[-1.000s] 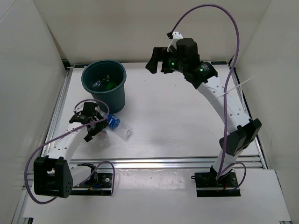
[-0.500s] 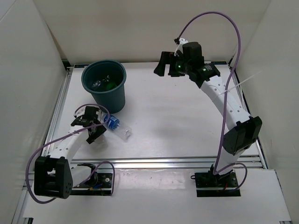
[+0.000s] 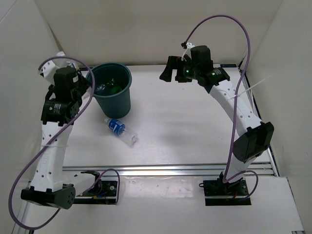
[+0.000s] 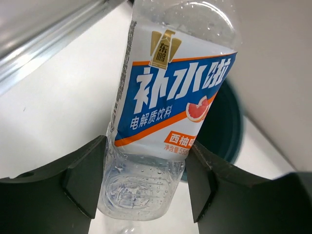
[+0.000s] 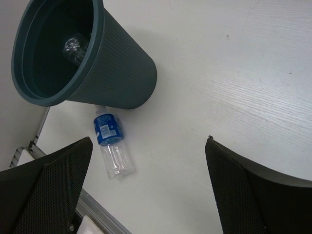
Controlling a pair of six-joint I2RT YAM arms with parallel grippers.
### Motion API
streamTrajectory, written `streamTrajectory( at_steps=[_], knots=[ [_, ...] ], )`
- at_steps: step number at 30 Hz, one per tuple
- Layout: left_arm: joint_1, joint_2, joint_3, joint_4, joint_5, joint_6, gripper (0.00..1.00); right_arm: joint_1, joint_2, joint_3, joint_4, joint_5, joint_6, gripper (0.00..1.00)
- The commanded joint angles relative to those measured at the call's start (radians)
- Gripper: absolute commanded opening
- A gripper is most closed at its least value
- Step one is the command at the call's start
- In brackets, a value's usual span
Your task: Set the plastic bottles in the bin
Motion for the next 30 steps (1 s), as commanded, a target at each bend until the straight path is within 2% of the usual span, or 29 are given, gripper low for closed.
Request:
streamTrajectory(
  at_steps=[1,3,5,6,7,8,13,16,18,21,24,27,30],
  knots=[
    [-0.034,0.108,0.108,0.052,-0.030,0.095,0.63,-0.006,-0.031,-0.013,0.020,-0.040,0.008,1.00],
    [-0.034,0.188,0.147,0.071,-0.014,0.109,0.67,-0.015,-0.031,-0.013,0.020,-0.040,0.008,1.00],
    [-0.043,0.278,0.195,0.095,0.070,0.137,0.70,-0.015,-0.031,-0.024,0.020,-0.040,0.008,1.00],
    [-0.043,0.311,0.213,0.107,0.094,0.148,0.83,-0.015,-0.031,-0.024,0.020,-0.040,0.008,1.00],
    [-0.064,0.338,0.231,0.107,0.104,0.148,0.88,-0.015,-0.031,-0.033,0.020,-0.040,0.008,1.00],
    [-0.075,0.357,0.268,0.107,0.105,0.164,1.00,-0.015,-0.031,-0.033,0.020,-0.040,-0.001,1.00],
    [-0.141,0.299,0.330,0.107,-0.039,0.247,1.00,-0.015,-0.041,-0.054,0.020,-0.040,-0.021,1.00],
    [-0.152,0.160,0.203,0.107,-0.147,0.257,1.00,-0.015,-0.030,-0.065,0.029,-0.075,-0.031,1.00],
    [-0.152,0.015,0.051,0.107,-0.147,0.202,1.00,-0.006,-0.021,-0.076,0.038,-0.075,-0.044,1.00],
    [-0.152,-0.156,-0.136,0.107,0.035,0.137,1.00,0.004,-0.010,-0.076,0.038,-0.075,-0.055,1.00],
    [-0.152,-0.270,-0.298,0.098,0.234,-0.033,1.00,0.013,0.012,-0.065,0.038,-0.075,-0.046,1.00],
    [-0.152,-0.315,-0.458,0.159,0.409,-0.082,1.00,0.013,0.021,-0.065,0.038,-0.066,-0.046,1.00],
    [-0.152,-0.300,-0.543,0.199,0.560,-0.082,1.00,0.013,0.010,-0.088,0.029,-0.066,-0.046,1.00]
  ],
)
